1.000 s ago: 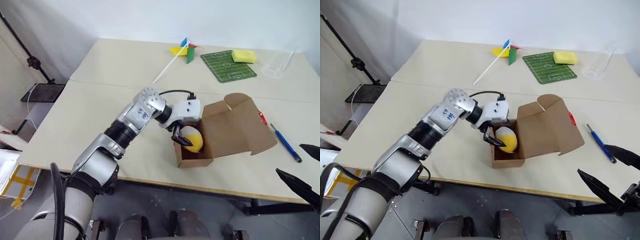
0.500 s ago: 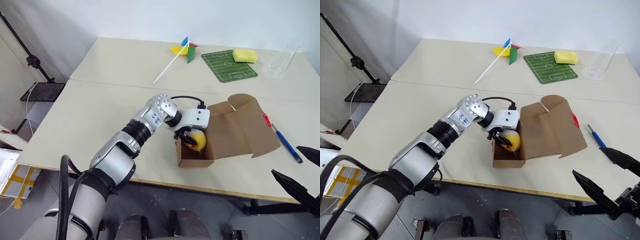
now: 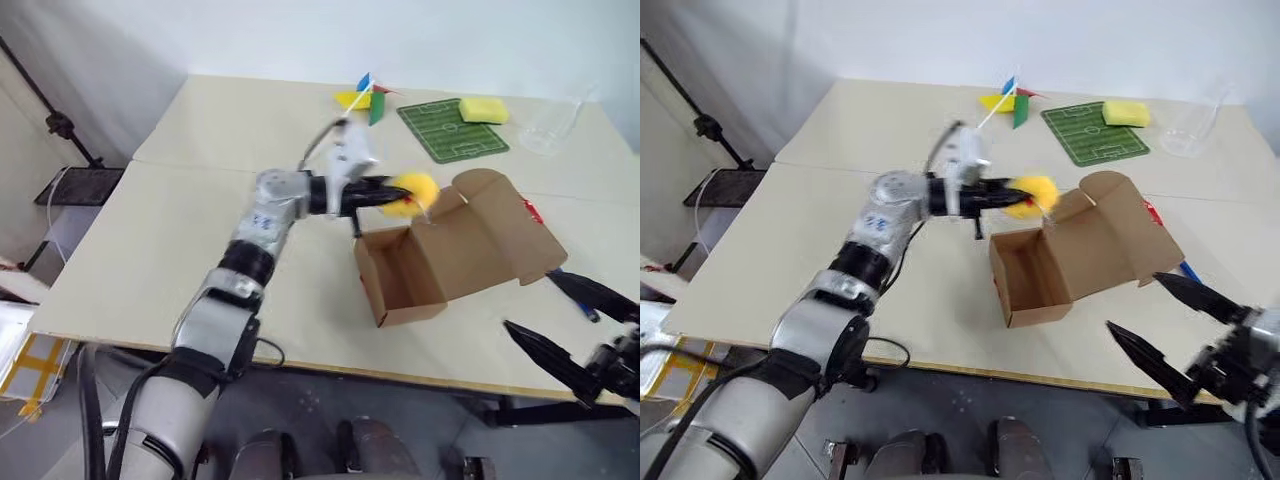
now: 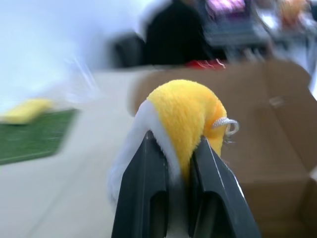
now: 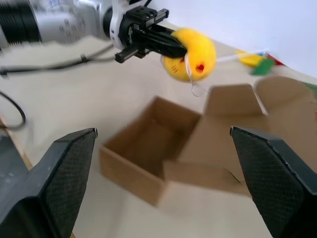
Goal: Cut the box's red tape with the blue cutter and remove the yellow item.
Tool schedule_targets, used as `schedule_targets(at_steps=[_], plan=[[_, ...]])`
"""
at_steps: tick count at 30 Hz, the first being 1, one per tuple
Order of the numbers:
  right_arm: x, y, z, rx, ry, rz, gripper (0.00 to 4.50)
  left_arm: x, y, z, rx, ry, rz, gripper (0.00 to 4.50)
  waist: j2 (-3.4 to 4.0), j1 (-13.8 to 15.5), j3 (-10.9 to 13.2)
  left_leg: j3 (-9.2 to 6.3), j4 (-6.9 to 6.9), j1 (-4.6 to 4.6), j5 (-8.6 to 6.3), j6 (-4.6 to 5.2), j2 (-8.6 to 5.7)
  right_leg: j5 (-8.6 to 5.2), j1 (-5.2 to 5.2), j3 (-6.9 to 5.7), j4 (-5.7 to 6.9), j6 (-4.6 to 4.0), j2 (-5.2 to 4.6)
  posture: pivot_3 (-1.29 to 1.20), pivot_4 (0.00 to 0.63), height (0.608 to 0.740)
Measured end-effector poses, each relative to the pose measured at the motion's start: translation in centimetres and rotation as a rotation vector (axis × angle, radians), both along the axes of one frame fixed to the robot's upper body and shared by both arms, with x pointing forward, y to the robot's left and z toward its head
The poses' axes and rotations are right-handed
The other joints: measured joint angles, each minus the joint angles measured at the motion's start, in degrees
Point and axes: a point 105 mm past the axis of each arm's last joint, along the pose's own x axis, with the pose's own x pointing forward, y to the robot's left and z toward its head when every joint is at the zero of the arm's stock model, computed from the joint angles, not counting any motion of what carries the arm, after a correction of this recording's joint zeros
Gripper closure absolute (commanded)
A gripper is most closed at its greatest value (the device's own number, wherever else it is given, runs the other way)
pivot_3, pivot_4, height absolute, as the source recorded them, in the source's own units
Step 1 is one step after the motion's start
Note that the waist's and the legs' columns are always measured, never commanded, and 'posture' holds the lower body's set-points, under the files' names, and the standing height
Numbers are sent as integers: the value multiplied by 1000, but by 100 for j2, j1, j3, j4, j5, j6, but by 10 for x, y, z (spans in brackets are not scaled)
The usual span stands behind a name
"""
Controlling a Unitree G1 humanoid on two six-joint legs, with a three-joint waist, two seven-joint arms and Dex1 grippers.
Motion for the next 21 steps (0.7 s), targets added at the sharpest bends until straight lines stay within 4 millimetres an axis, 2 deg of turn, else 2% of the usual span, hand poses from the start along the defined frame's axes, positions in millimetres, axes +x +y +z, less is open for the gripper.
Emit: schedule_targets(at_steps=[1, 2, 4, 5, 7, 9, 12, 14, 15, 17, 21], plan=[[6, 7, -1, 16, 0, 52, 0, 7, 41, -7, -38, 16, 142, 4431, -1, -42, 0, 0, -1, 4, 5, -8, 1, -4, -4, 0, 14, -7, 0, 0, 150, 740], [10, 11, -1, 25, 1, 77, 0, 10, 72, -16, -58, 40, 255, 4431, 0, -51, 0, 0, -3, 9, 11, -12, 1, -7, -4, 1, 26, -13, 0, 0, 150, 740], [20, 16, -1, 38, 6, 132, 0, 7, 139, -43, -69, 102, 501, 4431, -3, -35, 2, -1, -7, 20, 15, -17, 1, -10, -3, 0, 36, -18, 0, 0, 150, 740], [25, 18, -1, 47, 5, 147, 0, 1, 168, -61, -60, 147, 603, 4431, -7, 8, 4, -5, -7, 17, 17, -15, 0, -11, -3, -3, 38, -19, -3, 0, 150, 740], [32, 25, 1, 57, -3, 196, 0, -15, 200, -84, -29, 203, 724, 4431, -17, 119, 4, -14, 0, 4, 15, -12, -4, -10, -3, -13, 32, -19, -11, 0, 150, 740], [35, 34, 1, 55, -9, 246, 0, -27, 212, -94, -24, 231, 776, 4431, -21, 263, 3, -35, 22, -24, 6, 6, -10, -10, -3, -22, 22, -18, -20, 0, 150, 740], [37, 42, -5, 49, 9, 293, 0, -33, 212, -84, -42, 208, 788, 4431, -24, 440, 1, -55, 33, -28, -8, 29, -17, -7, 33, -24, -12, -12, -30, 0, 150, 740], [39, 47, -6, 47, -6, 318, 0, -35, 210, -76, -49, 188, 783, 3715, -24, 436, 0, -57, 29, -21, -13, 36, -17, 1, 57, -27, -44, 3, -29, 0, 150, 740], [40, 50, -6, 48, -14, 335, 0, -35, 206, -74, -64, 191, 765, 3523, -24, 416, -2, -56, 29, -18, -15, 39, -17, 3, 61, -27, -48, 7, -29, 0, 150, 740], [43, 54, -9, 47, -20, 357, 0, -35, 196, -73, -86, 208, 714, 2859, -24, 393, -2, -54, 29, -18, -16, 40, -18, 5, 62, -27, -51, 10, -29, 0, 150, 740], [46, 50, -14, 32, -19, 347, 0, -31, 180, -65, -86, 190, 647, 1607, -25, 378, -1, -56, 29, -19, -14, 38, -15, 5, 61, -32, -48, 10, -24, 0, 150, 740]])
